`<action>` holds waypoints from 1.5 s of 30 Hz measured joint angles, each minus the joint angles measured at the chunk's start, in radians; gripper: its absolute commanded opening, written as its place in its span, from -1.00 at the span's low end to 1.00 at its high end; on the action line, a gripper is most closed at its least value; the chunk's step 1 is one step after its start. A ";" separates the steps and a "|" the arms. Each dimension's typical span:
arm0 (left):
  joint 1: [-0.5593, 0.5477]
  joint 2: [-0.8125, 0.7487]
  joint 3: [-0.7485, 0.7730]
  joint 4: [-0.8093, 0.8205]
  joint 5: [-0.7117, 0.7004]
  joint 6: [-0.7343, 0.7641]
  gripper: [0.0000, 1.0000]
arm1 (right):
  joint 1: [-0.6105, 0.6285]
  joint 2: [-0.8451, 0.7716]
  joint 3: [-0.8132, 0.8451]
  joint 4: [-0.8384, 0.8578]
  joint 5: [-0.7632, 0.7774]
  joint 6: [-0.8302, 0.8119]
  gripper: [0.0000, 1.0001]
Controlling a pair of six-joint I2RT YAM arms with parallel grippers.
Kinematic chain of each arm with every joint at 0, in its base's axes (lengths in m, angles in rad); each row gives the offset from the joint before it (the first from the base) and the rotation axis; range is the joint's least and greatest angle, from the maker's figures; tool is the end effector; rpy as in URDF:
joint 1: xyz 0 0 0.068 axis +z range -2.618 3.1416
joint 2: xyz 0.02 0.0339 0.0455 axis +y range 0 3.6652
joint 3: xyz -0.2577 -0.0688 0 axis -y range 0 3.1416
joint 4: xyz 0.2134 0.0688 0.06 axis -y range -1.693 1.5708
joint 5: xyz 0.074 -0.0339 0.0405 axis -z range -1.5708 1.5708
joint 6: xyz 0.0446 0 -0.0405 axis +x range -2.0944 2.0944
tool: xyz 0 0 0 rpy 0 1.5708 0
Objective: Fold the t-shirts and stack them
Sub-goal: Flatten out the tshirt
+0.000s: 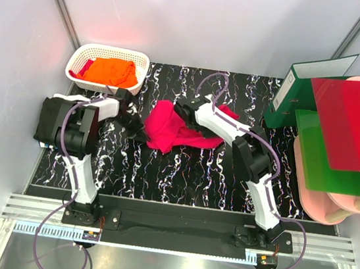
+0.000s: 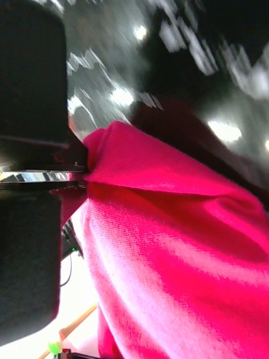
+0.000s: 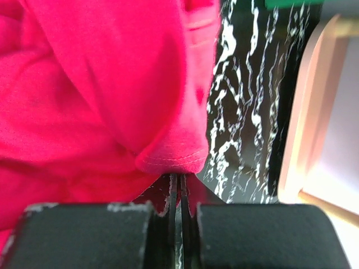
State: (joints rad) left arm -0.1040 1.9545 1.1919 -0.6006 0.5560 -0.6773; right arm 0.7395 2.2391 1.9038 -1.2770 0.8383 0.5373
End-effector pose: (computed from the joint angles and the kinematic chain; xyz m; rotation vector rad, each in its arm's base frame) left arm 0.3310 -0.0582 0.1389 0.7582 -2.8857 0.9053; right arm 0.3154 0.2428 0.1985 -0.2771 2.5009 -0.9314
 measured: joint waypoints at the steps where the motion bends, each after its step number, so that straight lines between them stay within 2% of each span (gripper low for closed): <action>1: 0.008 -0.013 -0.008 -0.013 -0.016 0.005 -1.00 | -0.002 0.000 -0.012 -0.004 -0.002 0.019 -1.00; 7: 0.054 -0.085 -0.022 -0.116 -0.151 0.053 -1.00 | -0.046 0.000 -0.083 -0.012 -0.040 0.093 -1.00; 11: 0.072 -0.146 -0.026 -0.167 -0.192 0.065 -1.00 | -0.096 0.000 -0.102 -0.006 -0.085 0.123 -0.94; 15: 0.082 -0.200 -0.056 -0.193 -0.198 0.074 -1.00 | -0.122 0.003 -0.115 0.001 -0.132 0.139 -0.75; 19: 0.116 -0.208 -0.087 -0.219 -0.209 0.077 -1.00 | -0.124 0.014 -0.116 0.003 -0.177 0.138 -0.67; 27: 0.302 -0.270 -0.067 -0.273 -0.285 0.090 -1.00 | -0.129 0.047 -0.125 -0.007 -0.211 0.116 -0.66; 29: 0.359 -0.285 -0.048 -0.285 -0.310 0.100 -0.61 | -0.133 0.059 -0.125 -0.009 -0.210 0.110 -0.65; 30: 0.384 -0.288 -0.042 -0.288 -0.319 0.104 -0.18 | -0.134 0.065 -0.125 -0.011 -0.209 0.107 -0.64; 31: 0.401 -0.289 -0.040 -0.288 -0.325 0.111 0.08 | -0.134 0.071 -0.125 -0.011 -0.208 0.105 -0.60; 32: 0.419 -0.289 -0.040 -0.290 -0.331 0.119 0.37 | -0.134 0.075 -0.125 -0.013 -0.207 0.100 -0.06; 33: 0.432 -0.289 -0.040 -0.291 -0.333 0.124 0.70 | -0.134 0.078 -0.125 -0.018 -0.204 0.097 0.28; 35: 0.455 -0.290 -0.037 -0.293 -0.332 0.131 0.91 | -0.138 0.081 -0.124 -0.046 -0.182 0.075 0.99; 36: 0.459 -0.290 -0.034 -0.294 -0.327 0.133 0.98 | -0.140 0.077 -0.120 -0.068 -0.165 0.066 0.99; 45: 0.426 -0.349 0.011 -0.289 -0.238 0.138 0.98 | -0.159 -0.042 -0.035 -0.079 -0.179 -0.002 0.98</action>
State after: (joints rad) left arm 0.3218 1.6051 1.2034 -0.8898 0.3180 -0.5396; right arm 0.5808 2.1975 1.8690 -1.3560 0.6590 0.5358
